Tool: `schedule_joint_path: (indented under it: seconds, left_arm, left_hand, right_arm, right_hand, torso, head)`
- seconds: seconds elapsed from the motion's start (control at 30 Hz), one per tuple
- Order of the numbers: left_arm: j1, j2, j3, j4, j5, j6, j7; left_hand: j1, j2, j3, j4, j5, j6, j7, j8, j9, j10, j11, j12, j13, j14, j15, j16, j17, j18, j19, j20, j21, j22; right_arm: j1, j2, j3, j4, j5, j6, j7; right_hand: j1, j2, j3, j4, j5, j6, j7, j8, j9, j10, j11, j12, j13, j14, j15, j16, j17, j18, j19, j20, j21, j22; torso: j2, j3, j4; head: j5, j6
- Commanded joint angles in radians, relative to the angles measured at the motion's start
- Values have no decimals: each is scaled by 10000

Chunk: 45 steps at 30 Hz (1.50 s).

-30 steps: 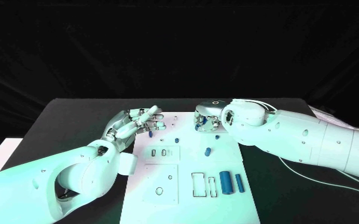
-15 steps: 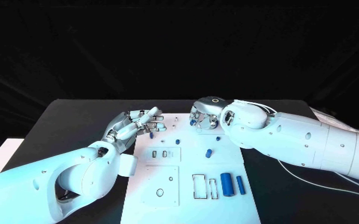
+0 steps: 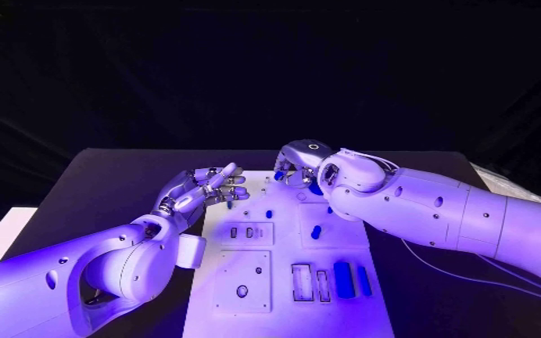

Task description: Assemble the parts on the task board

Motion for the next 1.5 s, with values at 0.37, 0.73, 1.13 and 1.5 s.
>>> schedule_joint_path:
  seconds: [0.37,0.73,1.13,1.5]
  left_arm:
    - [17,-5,12,52,32,261,9]
    - [24,-8,16,60,32,283,-7]
    - [40,-25,18,90,32,314,-22]
    - [51,-34,19,102,33,367,-51]
  left_hand:
    - [66,49,-31,-56,-39,-22,54,-49,-15,-23,72,-58,-8,20,68,-62,16,111,27,15,-44,-17]
    - [80,53,-35,-73,-40,-19,53,-58,-16,-18,72,-69,-7,21,70,-73,23,112,26,17,-49,-22]
    - [80,53,-35,-73,-40,-19,53,-58,-16,-18,72,-69,-7,21,70,-73,23,112,26,17,-49,-22]
    - [80,53,-35,-73,-40,-19,53,-58,-16,-18,72,-69,-7,21,70,-73,23,112,26,17,-49,-22]
  right_arm:
    - [-31,641,1,-563,16,-156,-145]
    - [-80,897,-8,-806,41,152,-85]
    - [-127,1085,-29,-1126,-121,368,-421]
    - [-145,1202,-33,-1179,-188,390,-579]
  right_hand:
    - [-72,-14,114,72,-90,7,25,-9,54,-14,14,-53,-14,152,-52,70,3,-131,47,33,61,27]
    - [-114,-73,139,133,-180,-4,33,-28,57,-34,24,-52,-14,139,-41,85,-4,-130,30,43,70,28]
    - [-143,-98,158,185,-250,-11,34,-40,59,-43,28,-50,-12,132,-36,101,-1,-130,23,50,80,37]
    - [-151,-113,159,195,-260,-16,36,-45,59,-48,29,-50,-12,129,-34,99,-9,-130,21,52,82,39]
  torso:
    - [41,-12,29]
    - [42,-21,13]
    - [54,-24,34]
    - [58,-26,17]
  head:
    - [10,6]
    - [37,-23]
    - [24,-59]
    - [48,-64]
